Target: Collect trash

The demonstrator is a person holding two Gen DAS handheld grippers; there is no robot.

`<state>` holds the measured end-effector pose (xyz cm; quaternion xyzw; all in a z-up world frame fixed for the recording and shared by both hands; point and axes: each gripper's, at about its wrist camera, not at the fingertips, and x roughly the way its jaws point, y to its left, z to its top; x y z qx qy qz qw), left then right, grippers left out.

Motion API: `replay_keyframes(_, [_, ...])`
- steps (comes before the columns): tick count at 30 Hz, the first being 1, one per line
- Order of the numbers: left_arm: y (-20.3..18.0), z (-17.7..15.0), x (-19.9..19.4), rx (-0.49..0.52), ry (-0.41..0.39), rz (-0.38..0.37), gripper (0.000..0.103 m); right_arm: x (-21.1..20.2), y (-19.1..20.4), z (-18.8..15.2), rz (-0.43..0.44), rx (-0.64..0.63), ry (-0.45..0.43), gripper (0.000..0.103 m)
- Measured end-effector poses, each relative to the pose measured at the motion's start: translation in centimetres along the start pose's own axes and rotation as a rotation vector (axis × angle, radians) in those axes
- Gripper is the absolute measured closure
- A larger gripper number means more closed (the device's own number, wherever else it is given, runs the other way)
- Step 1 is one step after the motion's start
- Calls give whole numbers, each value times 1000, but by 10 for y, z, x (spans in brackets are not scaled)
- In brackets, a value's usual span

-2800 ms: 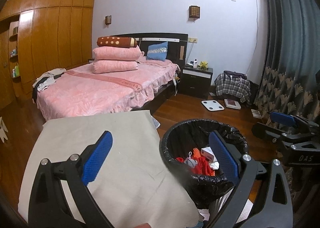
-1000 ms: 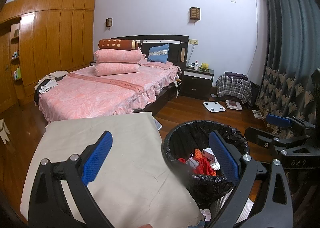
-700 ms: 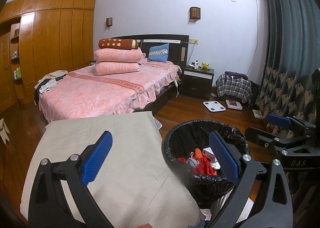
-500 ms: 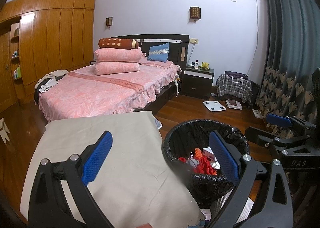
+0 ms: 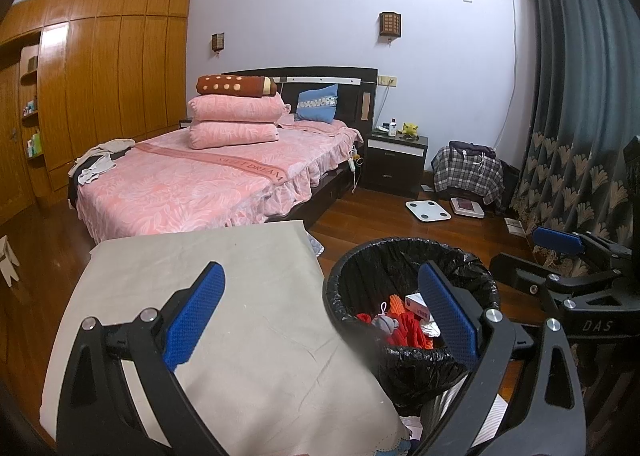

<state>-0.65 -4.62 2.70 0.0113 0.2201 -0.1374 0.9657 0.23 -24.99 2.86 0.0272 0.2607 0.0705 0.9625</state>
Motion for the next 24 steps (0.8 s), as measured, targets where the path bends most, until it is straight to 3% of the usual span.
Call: replay_keyframes(24, [0, -12, -2, -4, 8, 8, 6, 3, -1, -10, 0, 4, 6, 6])
